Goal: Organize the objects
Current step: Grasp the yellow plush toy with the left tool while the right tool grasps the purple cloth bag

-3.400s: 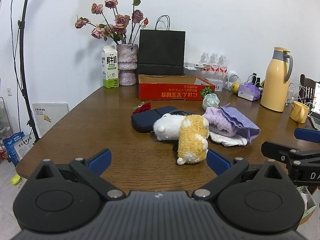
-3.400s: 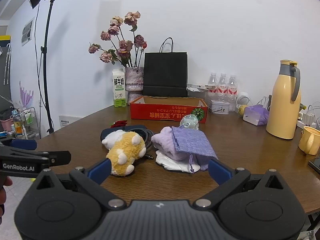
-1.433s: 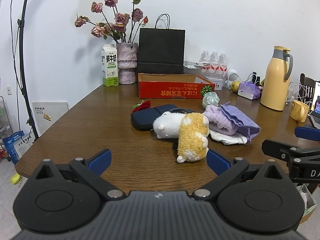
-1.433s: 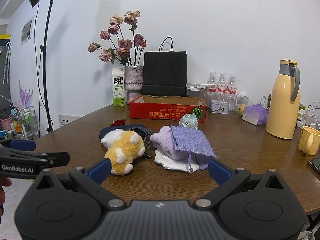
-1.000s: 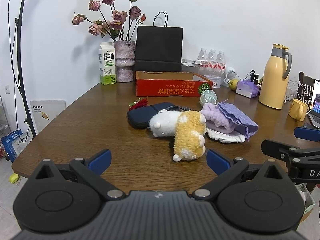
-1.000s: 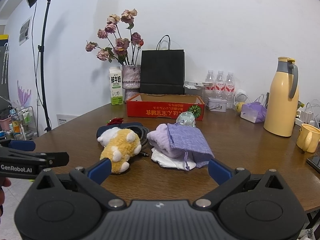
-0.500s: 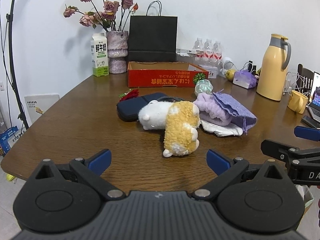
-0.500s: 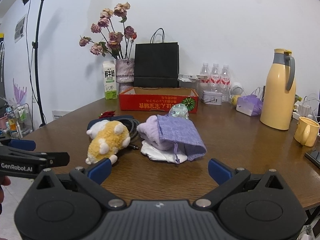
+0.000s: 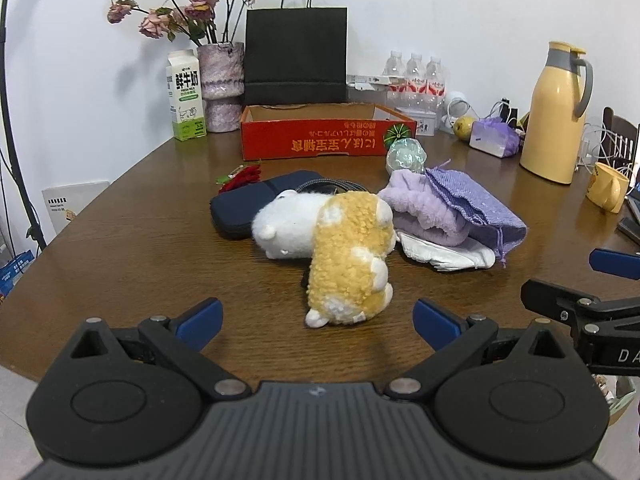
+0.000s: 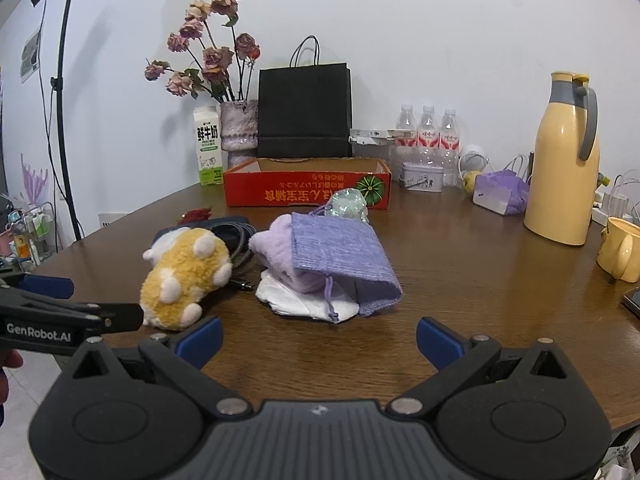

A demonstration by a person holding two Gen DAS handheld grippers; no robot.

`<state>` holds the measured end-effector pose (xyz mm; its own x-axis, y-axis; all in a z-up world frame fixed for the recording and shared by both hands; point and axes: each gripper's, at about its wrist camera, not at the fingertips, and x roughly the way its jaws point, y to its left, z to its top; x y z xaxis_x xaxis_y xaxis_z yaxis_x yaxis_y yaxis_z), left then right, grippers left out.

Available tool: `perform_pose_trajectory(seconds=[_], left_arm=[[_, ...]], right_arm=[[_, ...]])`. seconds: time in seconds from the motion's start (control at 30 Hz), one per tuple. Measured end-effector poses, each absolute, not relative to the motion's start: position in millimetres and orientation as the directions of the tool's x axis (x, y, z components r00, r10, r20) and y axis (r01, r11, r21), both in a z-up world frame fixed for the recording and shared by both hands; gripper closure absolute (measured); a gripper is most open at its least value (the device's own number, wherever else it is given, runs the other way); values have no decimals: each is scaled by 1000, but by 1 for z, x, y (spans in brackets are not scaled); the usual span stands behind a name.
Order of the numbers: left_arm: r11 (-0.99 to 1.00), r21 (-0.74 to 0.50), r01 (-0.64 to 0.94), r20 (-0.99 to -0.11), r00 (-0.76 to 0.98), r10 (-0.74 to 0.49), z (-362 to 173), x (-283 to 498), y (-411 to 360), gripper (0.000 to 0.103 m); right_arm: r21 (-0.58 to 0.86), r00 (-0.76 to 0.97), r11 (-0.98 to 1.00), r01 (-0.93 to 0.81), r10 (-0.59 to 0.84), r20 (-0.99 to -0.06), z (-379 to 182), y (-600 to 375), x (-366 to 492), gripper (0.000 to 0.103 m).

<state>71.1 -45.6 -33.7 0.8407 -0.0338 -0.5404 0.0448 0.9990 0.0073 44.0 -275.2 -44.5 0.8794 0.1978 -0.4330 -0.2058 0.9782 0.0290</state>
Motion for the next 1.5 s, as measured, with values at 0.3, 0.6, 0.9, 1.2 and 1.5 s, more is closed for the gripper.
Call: perform_pose_trajectory(seconds=[0.3,0.6,0.9,1.2,1.5], left_arm=[[999,21,36,-582,813,-17,-41,103,-57,0],[1000,9,-8,-593,805,12,-43,127,-59,0],[999,-35,-24,-604,797,-2,-53,146,-61,7],[994,-103,-21,-605,795,-46,-59,153,-54,53],[997,-77,-9,-588,808,-38,-56,146,-57,53]], right_arm=[[42,864,976,-215,210,-458,-51,-286,76,0],[39,855,969,-245,234,-463,-48,-292,102,0],[48,843,965,-258,249,-476,-54,-298,117,0],[35,834,962,-271,252,-491,-62,-303,134,0],[38,826,954,-297,276,-491,-68,-308,154,11]])
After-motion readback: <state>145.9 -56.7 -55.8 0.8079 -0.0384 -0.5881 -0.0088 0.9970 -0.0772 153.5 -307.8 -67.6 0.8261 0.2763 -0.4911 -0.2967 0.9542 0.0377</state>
